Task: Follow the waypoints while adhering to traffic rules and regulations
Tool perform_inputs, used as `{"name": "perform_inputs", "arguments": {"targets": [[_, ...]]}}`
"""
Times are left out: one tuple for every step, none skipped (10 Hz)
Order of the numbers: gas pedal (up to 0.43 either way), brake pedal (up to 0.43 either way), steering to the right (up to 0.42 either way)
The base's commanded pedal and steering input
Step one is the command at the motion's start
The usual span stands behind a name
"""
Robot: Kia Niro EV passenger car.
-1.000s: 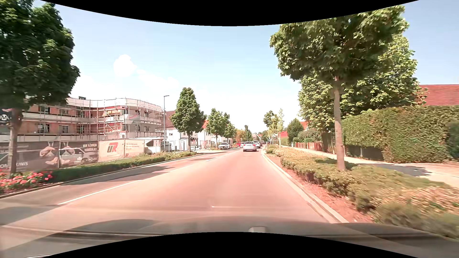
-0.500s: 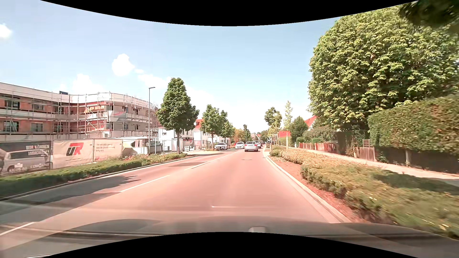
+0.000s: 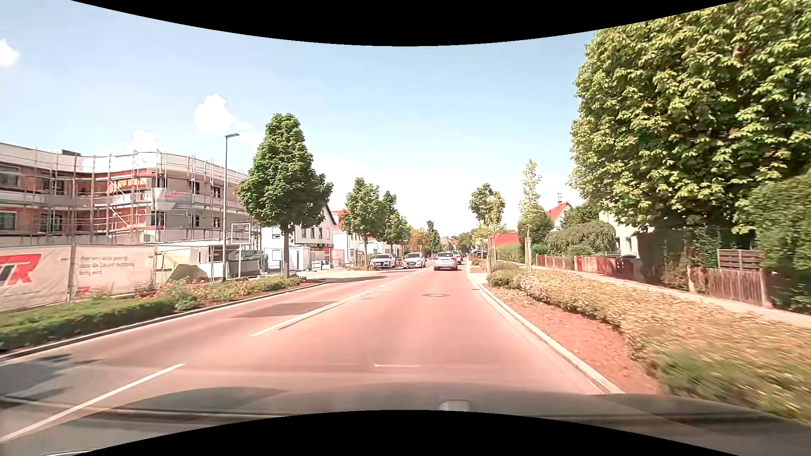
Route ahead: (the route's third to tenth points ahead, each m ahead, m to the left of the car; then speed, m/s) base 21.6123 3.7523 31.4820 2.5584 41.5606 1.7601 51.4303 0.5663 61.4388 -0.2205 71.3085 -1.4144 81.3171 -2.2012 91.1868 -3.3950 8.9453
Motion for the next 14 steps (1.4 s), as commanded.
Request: {"name": "perform_inputs", "arguments": {"targets": [[0.157,0.000,0.008],[0.157,0.000,0.009],[0.157,0.000,0.009],[0.157,0.000,0.009],[0.157,0.000,0.009],[0.157,0.000,0.009],[0.157,0.000,0.010],[0.157,0.000,0.012],[0.157,0.000,0.014],[0.157,0.000,0.014],[0.157,0.000,0.014],[0.157,0.000,0.014],[0.157,0.000,0.015],[0.169,0.000,0.015]]}}
